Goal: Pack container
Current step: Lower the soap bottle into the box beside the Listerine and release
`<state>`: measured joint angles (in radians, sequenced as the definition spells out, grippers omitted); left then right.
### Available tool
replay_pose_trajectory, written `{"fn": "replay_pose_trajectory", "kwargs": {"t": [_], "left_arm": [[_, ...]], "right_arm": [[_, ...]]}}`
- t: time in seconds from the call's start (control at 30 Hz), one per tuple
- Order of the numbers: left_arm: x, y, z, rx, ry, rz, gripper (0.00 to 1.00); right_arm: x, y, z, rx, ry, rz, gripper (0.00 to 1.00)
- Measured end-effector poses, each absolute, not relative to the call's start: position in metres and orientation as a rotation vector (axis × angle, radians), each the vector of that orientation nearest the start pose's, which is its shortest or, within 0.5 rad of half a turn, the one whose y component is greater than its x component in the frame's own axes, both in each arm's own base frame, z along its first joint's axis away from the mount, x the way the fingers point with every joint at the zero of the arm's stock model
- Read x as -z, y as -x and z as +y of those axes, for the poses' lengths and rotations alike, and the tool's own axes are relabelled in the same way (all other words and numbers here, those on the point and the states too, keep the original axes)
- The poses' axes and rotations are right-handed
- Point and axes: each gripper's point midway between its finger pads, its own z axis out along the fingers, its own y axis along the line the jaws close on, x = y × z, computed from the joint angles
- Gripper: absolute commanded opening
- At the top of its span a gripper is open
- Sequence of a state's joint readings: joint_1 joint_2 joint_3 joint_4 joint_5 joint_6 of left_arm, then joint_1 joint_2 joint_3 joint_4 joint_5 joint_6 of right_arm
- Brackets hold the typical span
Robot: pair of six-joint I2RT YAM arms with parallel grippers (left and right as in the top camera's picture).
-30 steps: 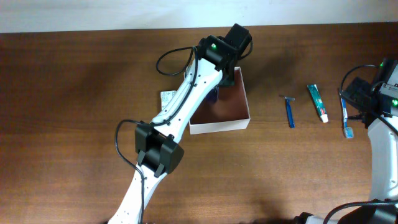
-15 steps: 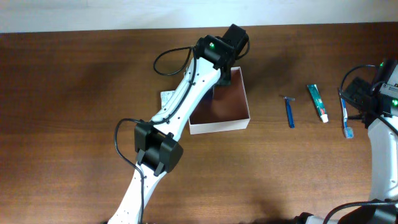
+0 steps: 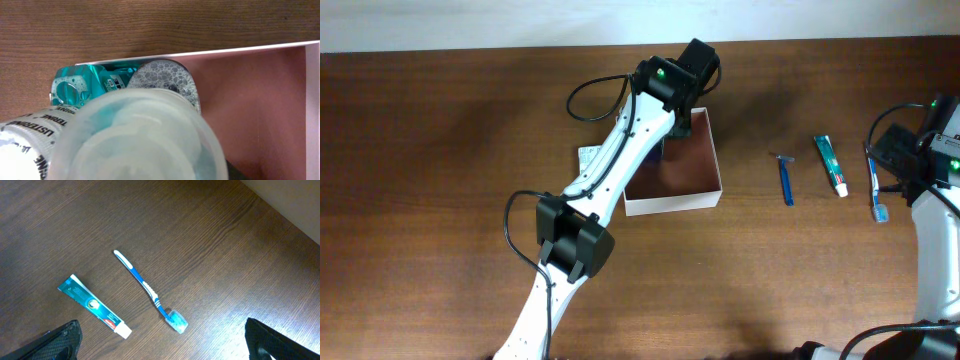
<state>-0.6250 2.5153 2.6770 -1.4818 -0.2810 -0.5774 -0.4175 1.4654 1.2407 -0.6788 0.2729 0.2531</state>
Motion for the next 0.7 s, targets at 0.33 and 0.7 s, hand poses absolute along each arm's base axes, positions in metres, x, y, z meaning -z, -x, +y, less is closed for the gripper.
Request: {"fn": "replay_pose_trajectory", "kwargs": {"t": [0.33, 0.7], "left_arm": [[-0.1364, -0.4553, -0.2674, -0.135, -0.004, 2.766, 0.59], [-0.1382, -0.4605, -0.2703, -0.118, 0.001, 2.744, 0.59]], "right_arm": [[-0.1916, -0.3401, -0.2016, 0.408, -0.924, 2.293, 0.98], [-0.1916, -0.3401, -0.2016, 0.409, -0.923, 2.294, 0.98]]}}
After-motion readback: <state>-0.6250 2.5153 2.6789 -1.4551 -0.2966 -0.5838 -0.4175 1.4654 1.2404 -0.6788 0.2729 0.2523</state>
